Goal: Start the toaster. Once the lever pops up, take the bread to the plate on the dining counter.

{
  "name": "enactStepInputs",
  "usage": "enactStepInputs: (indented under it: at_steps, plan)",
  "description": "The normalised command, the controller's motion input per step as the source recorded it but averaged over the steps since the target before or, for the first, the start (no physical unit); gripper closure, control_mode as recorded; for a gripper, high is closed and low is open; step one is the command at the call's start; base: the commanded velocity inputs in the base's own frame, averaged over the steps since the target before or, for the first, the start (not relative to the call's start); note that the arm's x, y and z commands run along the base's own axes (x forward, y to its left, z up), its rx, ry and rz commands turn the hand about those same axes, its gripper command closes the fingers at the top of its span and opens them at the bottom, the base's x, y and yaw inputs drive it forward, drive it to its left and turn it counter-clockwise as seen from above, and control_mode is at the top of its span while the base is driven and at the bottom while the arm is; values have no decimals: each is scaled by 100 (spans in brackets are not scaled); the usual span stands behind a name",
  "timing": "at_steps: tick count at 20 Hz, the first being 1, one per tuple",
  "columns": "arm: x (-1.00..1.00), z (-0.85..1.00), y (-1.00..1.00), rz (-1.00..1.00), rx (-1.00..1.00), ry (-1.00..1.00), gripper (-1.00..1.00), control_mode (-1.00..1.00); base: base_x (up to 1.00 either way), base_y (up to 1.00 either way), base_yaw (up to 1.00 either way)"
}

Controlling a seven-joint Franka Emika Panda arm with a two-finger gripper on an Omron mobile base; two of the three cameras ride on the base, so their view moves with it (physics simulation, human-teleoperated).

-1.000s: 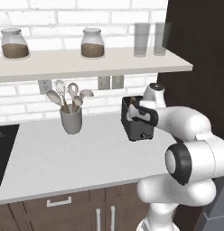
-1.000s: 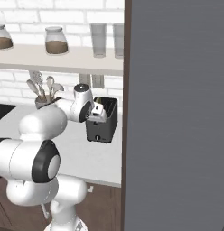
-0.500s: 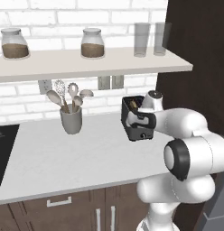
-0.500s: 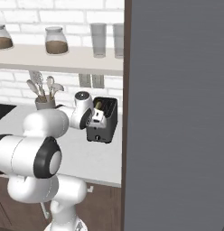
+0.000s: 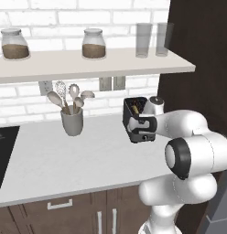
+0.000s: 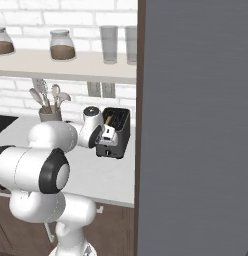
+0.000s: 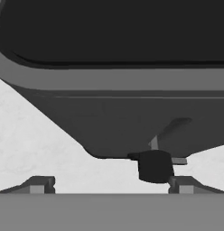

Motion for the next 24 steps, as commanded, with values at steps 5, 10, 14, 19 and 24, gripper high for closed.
enactStepInputs:
  at_steps: [5, 10, 14, 19, 24]
  plan:
    - [0, -12, 1, 0, 0, 2, -100, -100, 0, 0, 0]
    - [-5, 0, -1, 1, 0, 0, -100, -100, 0, 0, 0]
    - [-57, 36, -3, 3, 0, -7, -100, -100, 0, 0, 0]
    - [-71, 75, -6, 1, 3, -9, -100, -100, 0, 0, 0]
    - [-43, 80, -2, 0, 4, -10, -100, -100, 0, 0, 0]
